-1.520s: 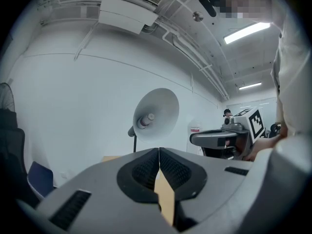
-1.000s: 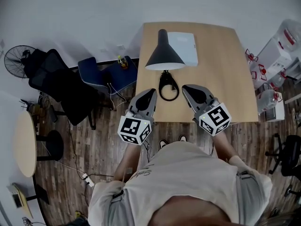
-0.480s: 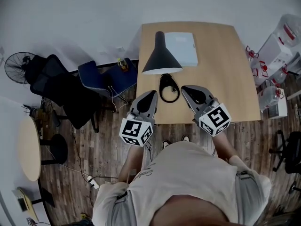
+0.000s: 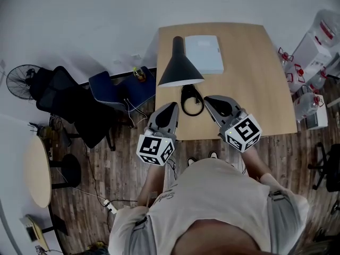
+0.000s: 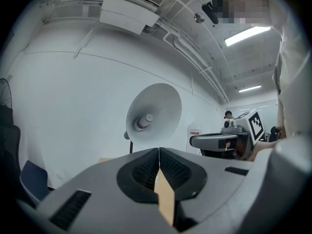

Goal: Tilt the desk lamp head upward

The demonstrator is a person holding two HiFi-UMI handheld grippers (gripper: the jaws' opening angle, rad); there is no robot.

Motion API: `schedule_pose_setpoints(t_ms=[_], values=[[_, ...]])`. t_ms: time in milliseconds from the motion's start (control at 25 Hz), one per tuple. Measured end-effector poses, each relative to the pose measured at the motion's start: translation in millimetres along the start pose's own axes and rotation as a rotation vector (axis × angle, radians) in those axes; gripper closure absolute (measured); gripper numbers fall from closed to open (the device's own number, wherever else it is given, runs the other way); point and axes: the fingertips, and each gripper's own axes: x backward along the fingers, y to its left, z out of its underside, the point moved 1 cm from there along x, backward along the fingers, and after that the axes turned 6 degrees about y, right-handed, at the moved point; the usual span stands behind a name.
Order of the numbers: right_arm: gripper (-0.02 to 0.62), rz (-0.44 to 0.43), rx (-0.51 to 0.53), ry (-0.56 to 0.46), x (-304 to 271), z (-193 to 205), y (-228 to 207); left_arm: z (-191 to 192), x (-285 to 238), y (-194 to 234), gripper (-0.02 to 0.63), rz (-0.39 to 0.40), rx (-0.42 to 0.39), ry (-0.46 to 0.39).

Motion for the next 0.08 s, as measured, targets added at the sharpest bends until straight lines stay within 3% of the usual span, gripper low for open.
schedule_pose_setpoints(t_ms=[80], values=[[0.6, -0.003, 0.003, -0.005, -0.2, -1.2, 0.6, 0.9, -1.4, -0.8, 0.591, 0.001, 0.0, 0.002]])
